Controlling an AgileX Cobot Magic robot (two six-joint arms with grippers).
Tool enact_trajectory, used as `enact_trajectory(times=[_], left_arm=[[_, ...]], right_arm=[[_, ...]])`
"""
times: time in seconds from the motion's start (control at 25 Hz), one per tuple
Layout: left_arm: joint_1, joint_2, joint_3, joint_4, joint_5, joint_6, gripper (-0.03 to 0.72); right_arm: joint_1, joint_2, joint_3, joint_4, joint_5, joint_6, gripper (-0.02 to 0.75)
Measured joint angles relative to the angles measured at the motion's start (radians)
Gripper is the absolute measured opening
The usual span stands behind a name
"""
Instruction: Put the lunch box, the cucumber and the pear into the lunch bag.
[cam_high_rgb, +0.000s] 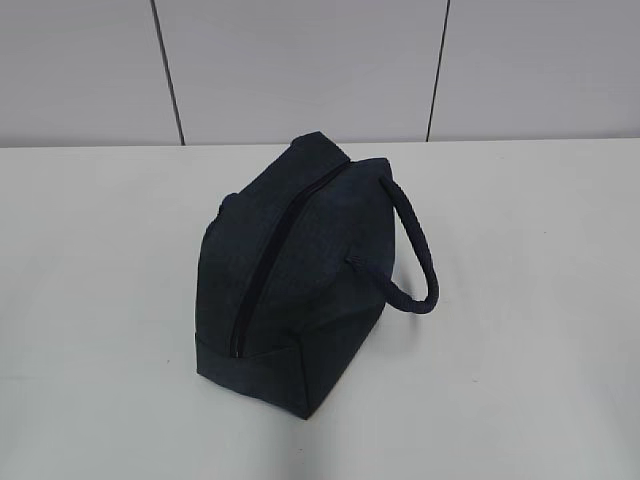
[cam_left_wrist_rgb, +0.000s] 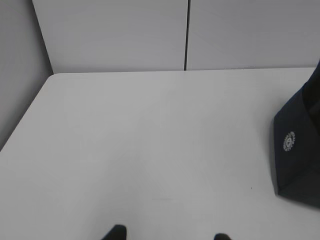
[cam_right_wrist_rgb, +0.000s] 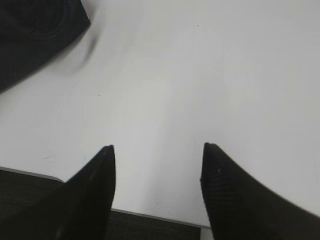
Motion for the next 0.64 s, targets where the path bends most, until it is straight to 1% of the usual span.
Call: enact_trajectory(times=[0.64], left_arm=[[0.000, 0.000, 0.000, 0.000, 0.000, 0.000, 0.320]], right_arm=[[0.000, 0.000, 0.000, 0.000, 0.000, 0.000, 0.426]])
